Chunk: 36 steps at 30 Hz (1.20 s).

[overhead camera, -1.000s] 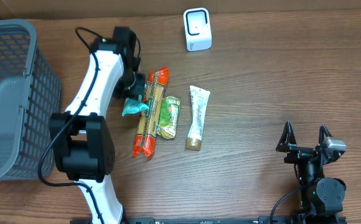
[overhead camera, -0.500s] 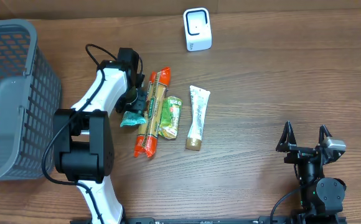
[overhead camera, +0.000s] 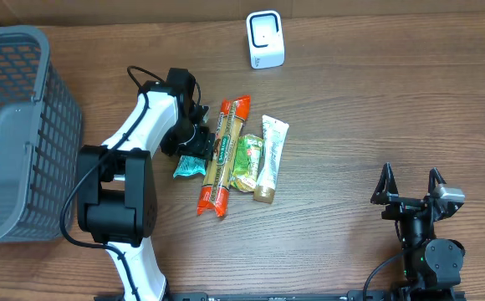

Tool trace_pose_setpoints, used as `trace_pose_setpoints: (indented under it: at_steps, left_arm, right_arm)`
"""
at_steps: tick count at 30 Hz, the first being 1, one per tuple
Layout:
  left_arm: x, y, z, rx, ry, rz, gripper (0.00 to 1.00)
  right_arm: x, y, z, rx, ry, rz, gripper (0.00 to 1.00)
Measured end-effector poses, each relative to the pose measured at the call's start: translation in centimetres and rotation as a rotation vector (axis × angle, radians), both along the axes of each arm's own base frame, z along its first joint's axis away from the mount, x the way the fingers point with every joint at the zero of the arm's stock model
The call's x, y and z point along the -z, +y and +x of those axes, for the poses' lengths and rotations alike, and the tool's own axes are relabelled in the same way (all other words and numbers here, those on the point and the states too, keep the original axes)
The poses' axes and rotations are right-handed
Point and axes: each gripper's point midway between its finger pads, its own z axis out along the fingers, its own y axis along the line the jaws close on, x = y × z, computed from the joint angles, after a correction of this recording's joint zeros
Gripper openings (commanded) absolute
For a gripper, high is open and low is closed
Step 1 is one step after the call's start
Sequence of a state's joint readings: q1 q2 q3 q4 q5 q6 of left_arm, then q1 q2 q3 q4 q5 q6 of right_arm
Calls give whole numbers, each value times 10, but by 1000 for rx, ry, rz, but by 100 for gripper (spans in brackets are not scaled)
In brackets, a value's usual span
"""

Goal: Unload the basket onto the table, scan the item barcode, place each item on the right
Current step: 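Lower the mint-green pack left of the spaghetti and release, then raise the left gripper and withdraw it beside the basket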

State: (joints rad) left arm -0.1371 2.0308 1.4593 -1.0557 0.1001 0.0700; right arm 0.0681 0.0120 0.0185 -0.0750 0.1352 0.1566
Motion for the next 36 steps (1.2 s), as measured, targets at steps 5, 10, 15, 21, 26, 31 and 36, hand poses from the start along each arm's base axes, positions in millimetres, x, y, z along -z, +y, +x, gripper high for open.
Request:
trace_pose_setpoints:
  at_steps: [5, 10, 15, 21, 26, 31, 36]
  left_arm:
    - [-35, -7, 22, -16, -50, -29, 79]
    - [-76, -10, 40, -19, -107, -43, 80]
    - [-107, -11, 44, -24, -124, -49, 80]
    - [-140, -12, 51, -44, -173, -57, 80]
    - [-175, -12, 51, -71, -261, -74, 80]
    - [-251, -2, 31, -109, -456, -108, 80]
    - [-323, 21, -9, -177, -649, -122, 80]
  right_arm:
    - [0, 0, 0, 0, -1, 0, 100]
    - [0, 0, 0, 0, -1, 0, 100]
    - [0, 0, 0, 0, -1, 0, 100]
    - [0, 0, 0, 0, 0, 0, 100]
    - [0, 0, 0, 0, 0, 0, 100]
    - [0, 0, 0, 0, 0, 0, 100]
    - [0, 0, 0, 0, 0, 0, 100]
